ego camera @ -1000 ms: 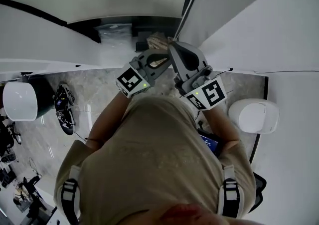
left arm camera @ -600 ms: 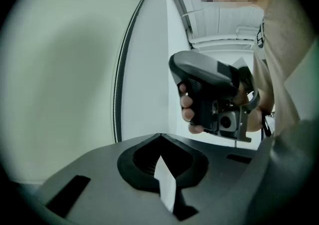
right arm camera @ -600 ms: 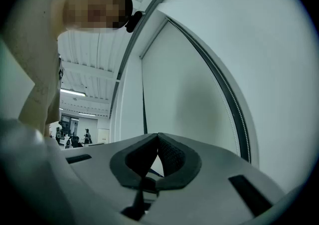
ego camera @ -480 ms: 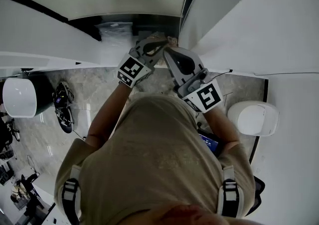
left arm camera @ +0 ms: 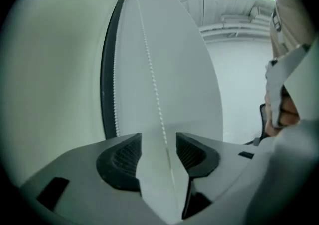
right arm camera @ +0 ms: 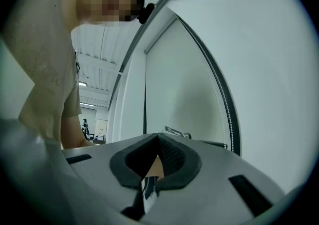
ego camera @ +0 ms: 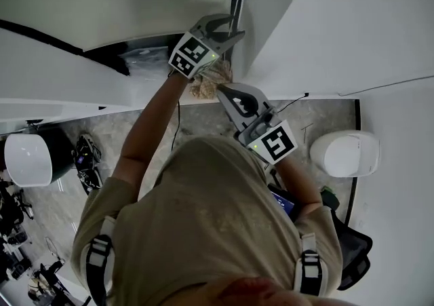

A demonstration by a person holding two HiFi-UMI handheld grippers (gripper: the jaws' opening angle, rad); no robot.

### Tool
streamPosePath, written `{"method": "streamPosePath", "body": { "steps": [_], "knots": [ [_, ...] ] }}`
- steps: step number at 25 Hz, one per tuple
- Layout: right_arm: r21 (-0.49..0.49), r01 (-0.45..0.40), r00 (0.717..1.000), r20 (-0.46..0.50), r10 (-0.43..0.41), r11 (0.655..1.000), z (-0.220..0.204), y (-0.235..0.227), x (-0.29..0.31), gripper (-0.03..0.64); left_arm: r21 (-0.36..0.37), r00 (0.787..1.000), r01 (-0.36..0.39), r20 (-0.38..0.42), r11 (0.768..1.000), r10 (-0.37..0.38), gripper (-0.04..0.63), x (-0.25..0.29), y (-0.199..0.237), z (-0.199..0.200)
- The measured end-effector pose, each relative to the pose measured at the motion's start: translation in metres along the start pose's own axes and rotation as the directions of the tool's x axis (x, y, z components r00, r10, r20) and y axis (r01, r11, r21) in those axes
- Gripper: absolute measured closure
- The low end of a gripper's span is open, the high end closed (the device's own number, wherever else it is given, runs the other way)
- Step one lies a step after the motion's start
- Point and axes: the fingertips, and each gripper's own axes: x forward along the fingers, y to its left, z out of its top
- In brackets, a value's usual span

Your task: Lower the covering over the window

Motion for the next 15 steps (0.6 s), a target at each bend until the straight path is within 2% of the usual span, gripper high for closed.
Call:
{"method": "streamPosePath", "body": {
  "steps": [1,3,4,5,11,15],
  "knots": [
    [-0.004,0.0,1.0,-0.007,0.0,1.0,0.0,-0.001,-0.002,0.611,-0.038,0.996,0.074,0.047,0.997,-0.072,0.367,0.006,-0.002,0.009],
    [-0.014,-0.002,1.0,-0.015,0.002,1.0,0.0,-0.003,-0.004,0.611,-0.092,0.98,0.175,0.108,0.98,-0.165,0.366,0.009,-0.006,0.023],
    [-0.016,0.005,1.0,-0.018,-0.005,1.0,0.0,-0.004,-0.004,0.611,-0.088,0.978,0.184,0.112,0.979,-0.173,0.523,0.006,-0.008,0.026],
    [-0.016,0.018,1.0,-0.02,-0.018,1.0,0.0,-0.005,-0.005,0.611,-0.076,0.979,0.179,0.114,0.981,-0.17,0.581,0.003,-0.009,0.028],
    [-0.083,0.142,0.99,-0.014,-0.143,0.986,0.004,-0.022,-0.019,0.611,-0.018,0.987,0.118,0.114,0.993,-0.115,0.581,-0.032,-0.04,0.026],
    [-0.071,0.234,0.972,0.008,-0.234,0.97,0.008,-0.047,-0.014,0.609,-0.013,0.99,0.109,0.089,0.994,-0.107,0.581,-0.063,-0.06,0.012]
  ]
}}
